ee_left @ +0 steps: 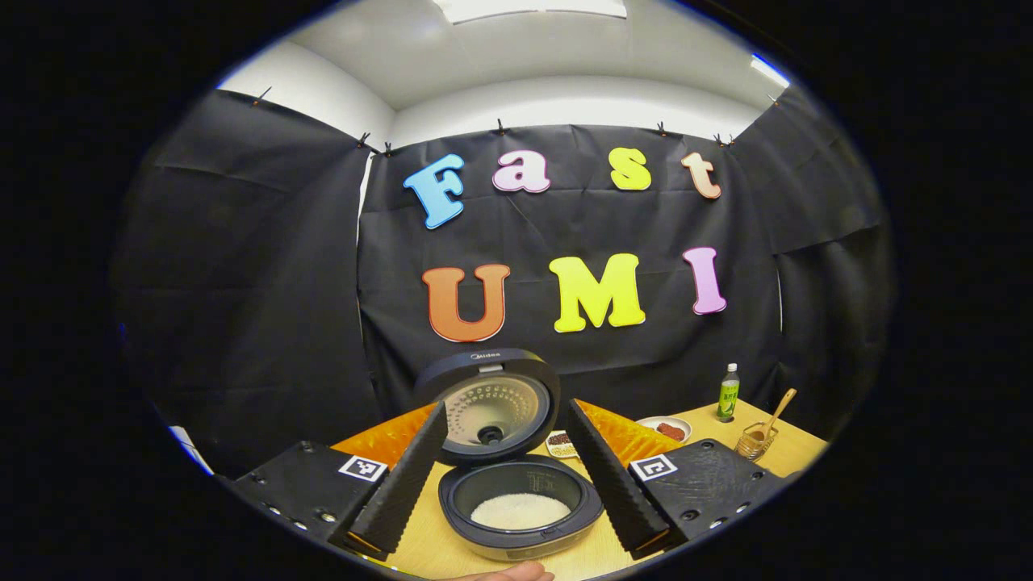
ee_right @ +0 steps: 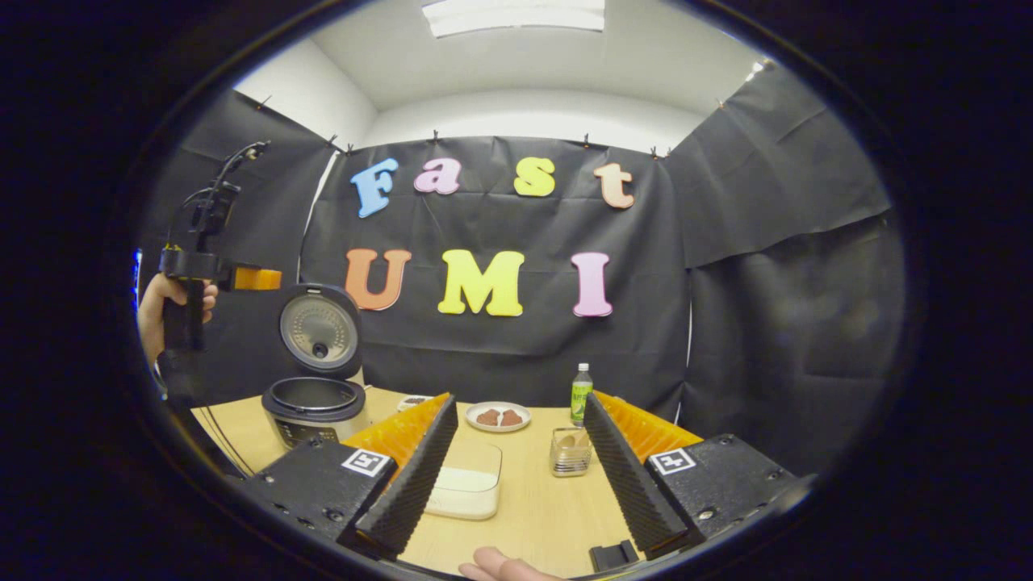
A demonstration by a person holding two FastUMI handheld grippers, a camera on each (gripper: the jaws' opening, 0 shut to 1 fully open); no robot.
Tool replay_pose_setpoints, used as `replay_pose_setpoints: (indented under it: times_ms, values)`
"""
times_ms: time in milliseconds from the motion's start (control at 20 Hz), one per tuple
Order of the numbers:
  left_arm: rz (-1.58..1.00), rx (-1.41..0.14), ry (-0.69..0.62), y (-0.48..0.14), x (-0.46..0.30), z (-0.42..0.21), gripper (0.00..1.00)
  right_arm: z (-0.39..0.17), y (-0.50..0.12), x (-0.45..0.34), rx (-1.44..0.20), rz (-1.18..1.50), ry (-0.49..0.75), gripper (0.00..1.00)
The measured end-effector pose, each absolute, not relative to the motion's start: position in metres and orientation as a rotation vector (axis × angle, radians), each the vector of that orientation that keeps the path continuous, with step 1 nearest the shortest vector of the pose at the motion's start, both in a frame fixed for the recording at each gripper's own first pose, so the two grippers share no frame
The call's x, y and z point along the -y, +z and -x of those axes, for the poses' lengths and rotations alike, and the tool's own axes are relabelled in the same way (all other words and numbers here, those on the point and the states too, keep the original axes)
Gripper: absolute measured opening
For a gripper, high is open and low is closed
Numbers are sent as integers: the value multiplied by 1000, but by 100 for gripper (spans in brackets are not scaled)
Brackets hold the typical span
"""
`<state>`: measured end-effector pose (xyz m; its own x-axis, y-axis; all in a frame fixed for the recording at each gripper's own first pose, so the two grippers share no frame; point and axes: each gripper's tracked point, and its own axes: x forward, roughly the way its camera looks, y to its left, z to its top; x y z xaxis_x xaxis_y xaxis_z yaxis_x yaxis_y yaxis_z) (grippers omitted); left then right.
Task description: Close the left gripper, press the button to open the rice cooker; take a wooden spoon from the chopstick holder with the right hand, scoop a spoonful of rice and pour it into the rice cooker, then put the wooden spoon back into the chopstick holder.
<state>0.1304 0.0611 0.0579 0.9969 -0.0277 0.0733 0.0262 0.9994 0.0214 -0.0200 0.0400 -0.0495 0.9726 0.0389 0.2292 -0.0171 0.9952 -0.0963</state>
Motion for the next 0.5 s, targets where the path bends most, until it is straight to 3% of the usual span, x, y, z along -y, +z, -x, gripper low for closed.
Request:
replay_pose_setpoints:
  times_ms: [500]
  values:
    - [-10, 95, 95, 111, -90, -240, 95, 12, -39, 8, 261, -7, 12, 99]
